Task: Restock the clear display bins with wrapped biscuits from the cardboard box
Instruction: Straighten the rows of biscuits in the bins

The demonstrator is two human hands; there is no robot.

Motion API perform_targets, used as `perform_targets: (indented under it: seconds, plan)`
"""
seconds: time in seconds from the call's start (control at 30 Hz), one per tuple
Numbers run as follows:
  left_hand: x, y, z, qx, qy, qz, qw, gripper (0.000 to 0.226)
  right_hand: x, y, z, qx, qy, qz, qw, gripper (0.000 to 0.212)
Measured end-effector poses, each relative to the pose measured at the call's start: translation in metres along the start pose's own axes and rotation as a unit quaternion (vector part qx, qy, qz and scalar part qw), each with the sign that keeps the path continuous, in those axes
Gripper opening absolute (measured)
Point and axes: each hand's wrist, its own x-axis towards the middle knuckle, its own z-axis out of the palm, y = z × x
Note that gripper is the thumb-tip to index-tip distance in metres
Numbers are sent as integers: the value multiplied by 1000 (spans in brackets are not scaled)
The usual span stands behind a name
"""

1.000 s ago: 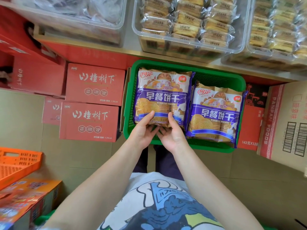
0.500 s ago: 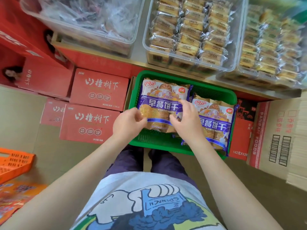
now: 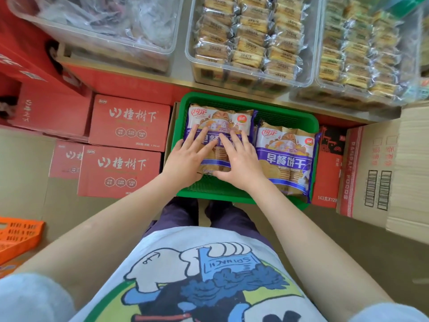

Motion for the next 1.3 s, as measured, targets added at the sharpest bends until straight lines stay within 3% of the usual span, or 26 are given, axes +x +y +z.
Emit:
perform_targets:
  seconds: [0.03, 0.1, 0.17, 0.23, 0.3, 0.33, 0.4, 0.43, 0.5, 0.53, 0.6, 0.67, 0.77, 0.97, 1.13, 1.3]
  plan:
    - [1, 3, -5, 4, -26, -9, 1000, 108, -8, -2, -6, 102, 24, 31, 994, 86]
    - [3, 14, -18, -12, -50, -37, 998, 98, -30, -2, -17, 282, 101, 118, 947, 43]
    - [2, 35, -32, -78, 10, -65, 995, 65, -58, 6, -23, 391, 136, 234, 880, 9]
    - [1, 63, -42, -188, 54, -103, 975, 35, -83, 26, -20, 511, 125, 371, 765, 14]
    - [4, 95, -48, -319, -47, -168, 932, 41, -101, 55, -12, 618, 130, 469, 617, 15]
    - [3, 111, -50, -398, -122, -211, 884, 45, -107, 68, -8, 661, 135, 493, 550, 24]
    - [4, 140, -40, -542, -246, -307, 742, 49, -114, 89, -1, 742, 139, 493, 433, 50]
    - [4, 152, -32, -607, -273, -349, 660, 50, -113, 97, 1, 773, 132, 480, 393, 57]
    - [8, 172, -16, -723, -244, -411, 500, 44, -105, 109, 5, 818, 115, 447, 343, 63]
    - [12, 180, -6, -763, -207, -426, 440, 40, -99, 114, 7, 832, 105, 432, 332, 65]
    - [21, 195, 7, -810, -142, -436, 366, 39, -88, 124, 12, 837, 88, 419, 342, 68]
    - [31, 211, 16, -842, -84, -437, 305, 39, -82, 132, 17, 839, 77, 400, 361, 67]
    - [43, 227, 23, -862, 6, -445, 243, 39, -76, 139, 26, 862, 90, 359, 348, 61]
    - [61, 248, 34, -878, 104, -427, 188, 56, -71, 147, 43, 890, 85, 312, 320, 74]
    - [69, 252, 44, -887, 123, -399, 198, 57, -67, 156, 49, 902, 40, 298, 311, 75]
    - [81, 246, 49, -892, 131, -380, 208, 57, -58, 169, 42, 889, 30, 306, 338, 80]
